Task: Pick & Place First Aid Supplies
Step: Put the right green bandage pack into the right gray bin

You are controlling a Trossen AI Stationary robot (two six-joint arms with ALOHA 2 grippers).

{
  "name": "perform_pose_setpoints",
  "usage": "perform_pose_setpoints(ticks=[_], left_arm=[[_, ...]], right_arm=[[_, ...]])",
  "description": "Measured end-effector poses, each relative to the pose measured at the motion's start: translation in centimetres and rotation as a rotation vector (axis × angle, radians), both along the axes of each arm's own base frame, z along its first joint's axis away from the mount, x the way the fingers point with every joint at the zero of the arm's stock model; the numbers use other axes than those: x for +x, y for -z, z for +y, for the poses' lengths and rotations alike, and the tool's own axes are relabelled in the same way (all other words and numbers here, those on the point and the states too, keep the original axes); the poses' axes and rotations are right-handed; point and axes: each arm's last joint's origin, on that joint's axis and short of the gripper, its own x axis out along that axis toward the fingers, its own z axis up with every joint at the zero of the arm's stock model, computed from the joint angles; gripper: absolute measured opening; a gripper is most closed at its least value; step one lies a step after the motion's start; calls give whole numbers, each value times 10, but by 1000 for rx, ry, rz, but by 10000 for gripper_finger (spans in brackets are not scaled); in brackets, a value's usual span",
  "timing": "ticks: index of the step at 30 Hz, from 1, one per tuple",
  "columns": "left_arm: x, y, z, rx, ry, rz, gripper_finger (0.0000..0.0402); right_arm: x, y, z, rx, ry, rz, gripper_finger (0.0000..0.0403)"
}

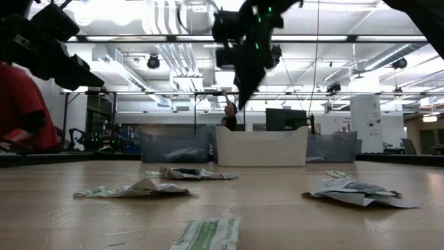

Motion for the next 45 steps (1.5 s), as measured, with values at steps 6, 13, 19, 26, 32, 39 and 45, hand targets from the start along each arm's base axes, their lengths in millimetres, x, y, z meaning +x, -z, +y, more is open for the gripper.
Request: perform_pose_setpoints(ticks=[6,13,19,26,32,39,45], left_arm=[[0,1,0,2,0,6,94],[-1,2,0,7,0,26,94],[-1,2,0,7,0,26,94],[-1,2,0,7,1,26,94],[-1,2,0,6,1,26,94],[-1,2,0,6,1,26,94],[-1,2,0,9,2,27,94]], right_arm=[[18,-39,45,281,-94,-174,92],[25,-51,115,337,-181,-175,79],[17,-38,160,424,-10,-40,72],[-6,3,177,355,255,233,92],[-24,39,179,307,266,390,108],[-44,67,174,259,260,501,109],[-52,68,161,182,297,488,105]])
